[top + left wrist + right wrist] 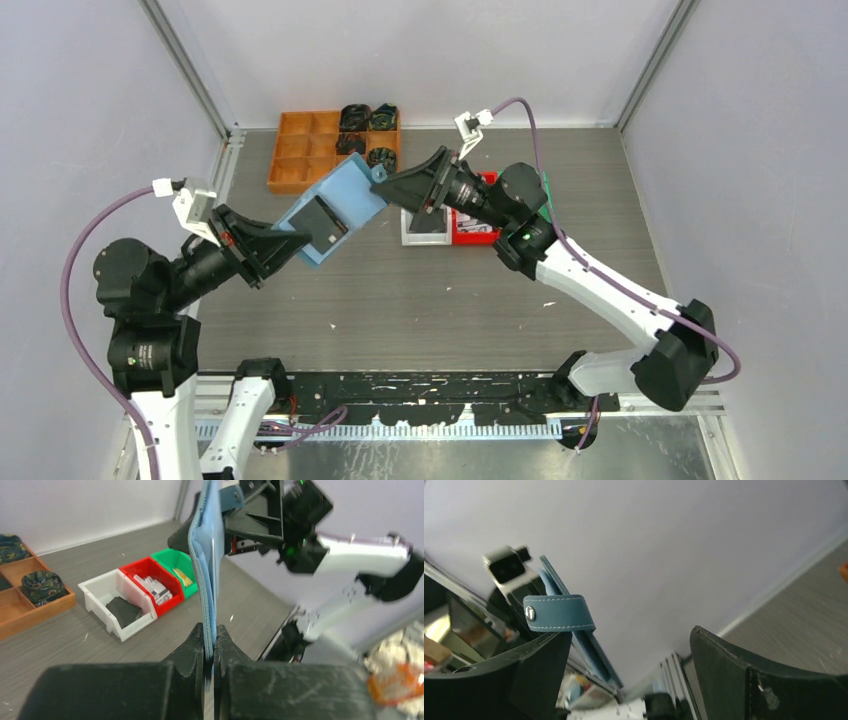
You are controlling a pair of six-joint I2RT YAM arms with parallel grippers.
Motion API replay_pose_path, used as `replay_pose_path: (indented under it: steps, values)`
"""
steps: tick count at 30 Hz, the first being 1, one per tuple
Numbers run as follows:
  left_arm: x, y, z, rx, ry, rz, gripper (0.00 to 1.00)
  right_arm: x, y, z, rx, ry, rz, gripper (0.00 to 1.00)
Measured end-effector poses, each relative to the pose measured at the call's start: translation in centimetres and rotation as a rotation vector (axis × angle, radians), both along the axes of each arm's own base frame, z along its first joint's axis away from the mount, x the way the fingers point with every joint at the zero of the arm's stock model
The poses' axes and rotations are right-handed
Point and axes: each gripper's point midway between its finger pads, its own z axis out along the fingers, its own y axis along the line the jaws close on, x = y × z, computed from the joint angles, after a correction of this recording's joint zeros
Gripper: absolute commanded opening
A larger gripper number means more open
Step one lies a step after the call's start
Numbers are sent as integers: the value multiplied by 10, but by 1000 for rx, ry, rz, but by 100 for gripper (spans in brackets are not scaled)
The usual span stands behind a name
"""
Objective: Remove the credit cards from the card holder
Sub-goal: Remove the credit card from the card holder.
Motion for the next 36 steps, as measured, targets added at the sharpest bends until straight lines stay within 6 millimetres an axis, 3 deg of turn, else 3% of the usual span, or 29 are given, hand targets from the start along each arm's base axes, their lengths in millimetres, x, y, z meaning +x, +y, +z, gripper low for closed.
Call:
replay_pose_path:
  steps: [3,7,11,14,17,19,23,26,31,36]
  values:
    - [-13,-5,-8,140,-49,-90,0,-14,0,-19,-198,-51,30,99]
    - [-20,-5,-27,290,-73,-180,0,-31,-22,-37,-378,-126,24,100]
    - [-20,-1,-60,399,-29,-242,0,-47,-44,-29,-438,-210,34,100]
    - [-17,4,-84,467,13,-278,0,-57,-45,-19,-442,-259,81,99]
    - [-16,11,-105,544,44,-314,0,-66,-35,-21,-453,-288,136,99]
    - [-17,14,-117,587,67,-341,0,-72,-19,-33,-492,-297,186,99]
    - [-23,16,-134,639,114,-416,0,-90,19,-69,-600,-307,314,99]
    - [-30,13,-142,664,126,-491,0,-104,37,-96,-680,-313,395,100]
    - [-34,12,-142,691,85,-517,0,-116,47,-114,-757,-364,463,98]
    - [-38,10,-138,690,53,-521,0,-121,46,-122,-796,-414,488,80]
